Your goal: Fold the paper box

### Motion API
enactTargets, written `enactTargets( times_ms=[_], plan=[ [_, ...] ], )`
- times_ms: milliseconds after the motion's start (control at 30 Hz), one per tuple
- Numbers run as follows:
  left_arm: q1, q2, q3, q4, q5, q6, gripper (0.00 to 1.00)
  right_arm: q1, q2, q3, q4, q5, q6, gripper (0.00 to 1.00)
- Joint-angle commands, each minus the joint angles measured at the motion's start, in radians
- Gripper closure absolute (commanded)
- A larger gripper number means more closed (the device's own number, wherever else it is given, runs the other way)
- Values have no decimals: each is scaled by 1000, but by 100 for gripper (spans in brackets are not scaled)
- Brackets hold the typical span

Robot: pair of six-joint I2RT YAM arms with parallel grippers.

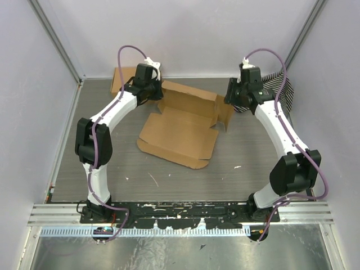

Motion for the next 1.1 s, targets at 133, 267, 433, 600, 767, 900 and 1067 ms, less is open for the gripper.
enactTargets(
  times_ms=[133,267,433,600,767,900,1067],
  plan=[
    [1,-34,-19,61,-48,-32,100,-121,-71,-198,111,49,-38,58],
    [1,-4,27,9,-65,-42,100,-180,-41,-242,131,-4,-118,58],
    [1,26,85,-43,-74,-53,100,-218,-74,-271,187,-85,-129,58],
    [1,60,132,-90,-72,-52,100,-239,-26,-292,269,-121,-164,59],
    [1,75,138,-90,-57,-62,100,-237,64,-325,464,-301,-176,60],
    [0,93,158,-104,-50,-65,100,-237,90,-375,615,-456,-229,60],
    [1,108,172,-117,-48,-66,100,-237,132,-375,679,-593,-282,60]
  ],
)
